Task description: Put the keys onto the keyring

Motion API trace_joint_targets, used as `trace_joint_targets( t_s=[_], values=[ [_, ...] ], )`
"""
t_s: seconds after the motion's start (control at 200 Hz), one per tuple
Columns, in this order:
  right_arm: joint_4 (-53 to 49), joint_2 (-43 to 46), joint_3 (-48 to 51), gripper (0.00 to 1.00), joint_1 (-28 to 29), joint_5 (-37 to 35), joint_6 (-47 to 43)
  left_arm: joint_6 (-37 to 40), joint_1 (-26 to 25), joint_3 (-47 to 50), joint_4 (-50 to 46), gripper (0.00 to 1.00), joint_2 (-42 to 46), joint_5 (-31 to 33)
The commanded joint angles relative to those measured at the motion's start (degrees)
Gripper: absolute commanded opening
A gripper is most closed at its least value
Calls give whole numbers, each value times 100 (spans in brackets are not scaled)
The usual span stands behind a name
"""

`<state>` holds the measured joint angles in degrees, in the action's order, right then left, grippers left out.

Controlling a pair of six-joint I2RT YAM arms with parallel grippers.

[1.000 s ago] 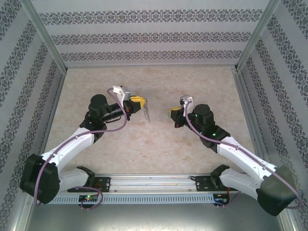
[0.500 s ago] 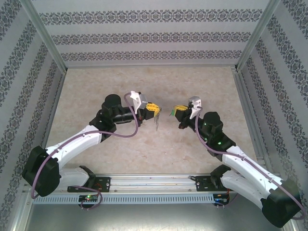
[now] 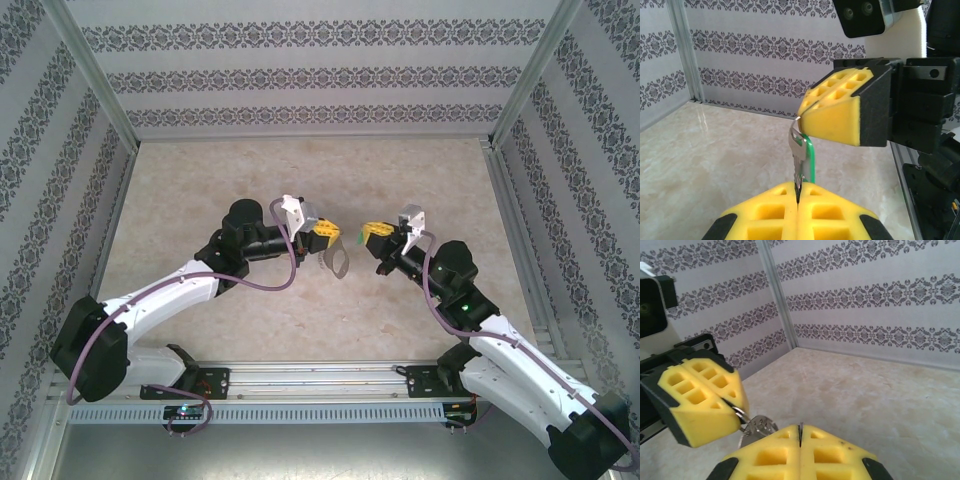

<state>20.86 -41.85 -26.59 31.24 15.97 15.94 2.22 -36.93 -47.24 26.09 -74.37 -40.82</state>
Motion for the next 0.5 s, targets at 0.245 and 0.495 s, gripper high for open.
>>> trace_joint_targets(
  t_s=[0.245,0.495],
  values=[
    [332,-155,-61,0,220,277,-146,174,-98,-182,112,0,16,13],
    [310,-250,-188,0,477,169,-317,159,-100,-140,105,0,13,-10]
  ],
)
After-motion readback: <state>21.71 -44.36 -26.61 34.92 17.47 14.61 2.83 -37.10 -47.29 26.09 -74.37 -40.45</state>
